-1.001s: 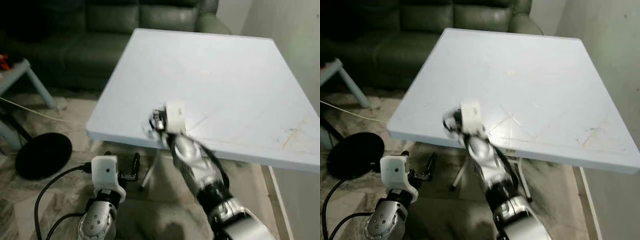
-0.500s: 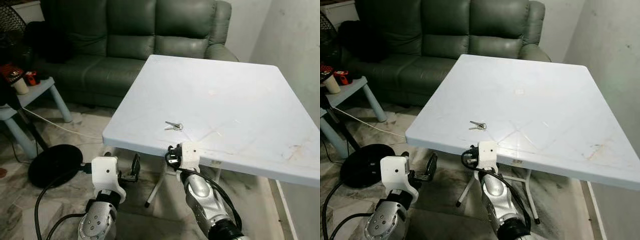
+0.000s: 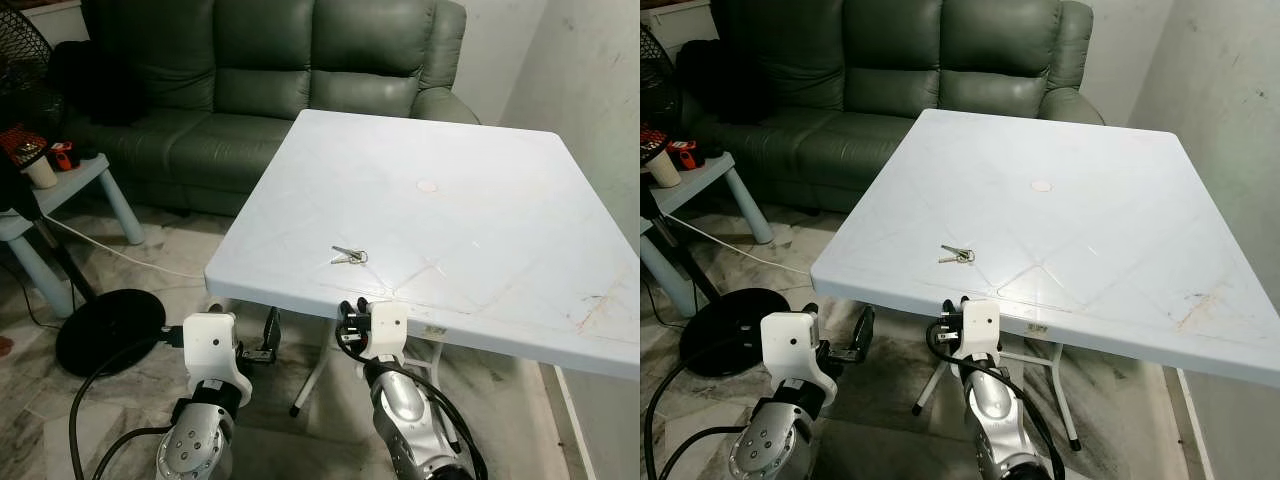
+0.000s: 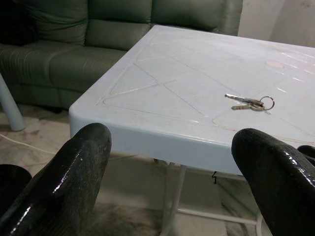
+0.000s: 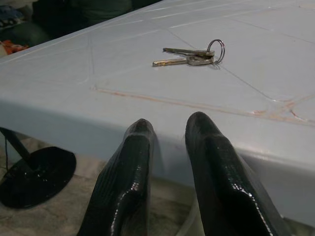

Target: Hang keys on a hook

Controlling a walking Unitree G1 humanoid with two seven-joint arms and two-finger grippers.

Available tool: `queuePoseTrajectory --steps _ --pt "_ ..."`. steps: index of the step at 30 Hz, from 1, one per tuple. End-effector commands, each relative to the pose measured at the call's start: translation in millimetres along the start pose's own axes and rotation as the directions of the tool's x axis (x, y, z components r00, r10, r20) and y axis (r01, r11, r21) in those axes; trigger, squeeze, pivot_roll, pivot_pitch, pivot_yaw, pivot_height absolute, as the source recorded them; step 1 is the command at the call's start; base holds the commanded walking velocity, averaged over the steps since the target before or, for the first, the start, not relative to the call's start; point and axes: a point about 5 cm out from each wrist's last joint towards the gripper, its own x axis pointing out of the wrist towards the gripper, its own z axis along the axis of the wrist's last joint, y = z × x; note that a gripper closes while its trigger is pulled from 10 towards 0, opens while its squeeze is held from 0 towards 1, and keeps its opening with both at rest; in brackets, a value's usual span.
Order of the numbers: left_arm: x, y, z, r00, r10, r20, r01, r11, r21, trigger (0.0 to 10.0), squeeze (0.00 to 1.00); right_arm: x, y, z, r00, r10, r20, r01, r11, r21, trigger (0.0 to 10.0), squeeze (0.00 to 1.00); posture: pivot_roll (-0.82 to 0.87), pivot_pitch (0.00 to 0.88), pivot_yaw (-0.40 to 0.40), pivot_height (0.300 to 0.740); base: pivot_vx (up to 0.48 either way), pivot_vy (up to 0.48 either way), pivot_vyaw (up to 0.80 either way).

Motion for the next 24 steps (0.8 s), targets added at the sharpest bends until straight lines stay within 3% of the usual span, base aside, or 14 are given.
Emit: queuePoseTrajectory --steps 1,17,18,24 --pt "-0.3 0.2 -0.9 1.0 0.009 -0.007 -0.009 1.0 0.004 10.0 0.0 64.9 144.5 156.9 0.92 0.334 0.206 -0.345 0.938 0.021 10.0 0.0 0.2 0.254 -0.142 0.74 0.0 0.0 0.0" --pt "-0.3 0.2 -0.9 1.0 0.009 -0.007 -0.009 1.0 0.004 10.0 0.0 64.9 144.5 156.9 0.92 0.334 0.206 -0.345 0.938 0.021 10.0 0.0 0.2 0.254 -0.142 0.74 0.0 0.0 0.0" --pt "-0.4 0.2 -0.8 1.0 0.009 -0.007 -0.009 1.0 0.003 10.0 0.0 64.8 144.8 156.7 0.92 0.332 0.206 -0.343 0.939 0.017 10.0 0.0 0.2 0.0 0.0 0.74 0.0 0.0 0.0" --pt "-0.4 0.2 -0.8 1.0 0.009 -0.007 -0.009 1.0 0.003 10.0 0.0 64.8 144.8 156.7 0.92 0.332 0.206 -0.343 0.939 0.017 10.0 0.0 0.2 0.0 0.0 0.74 0.0 0.0 0.0"
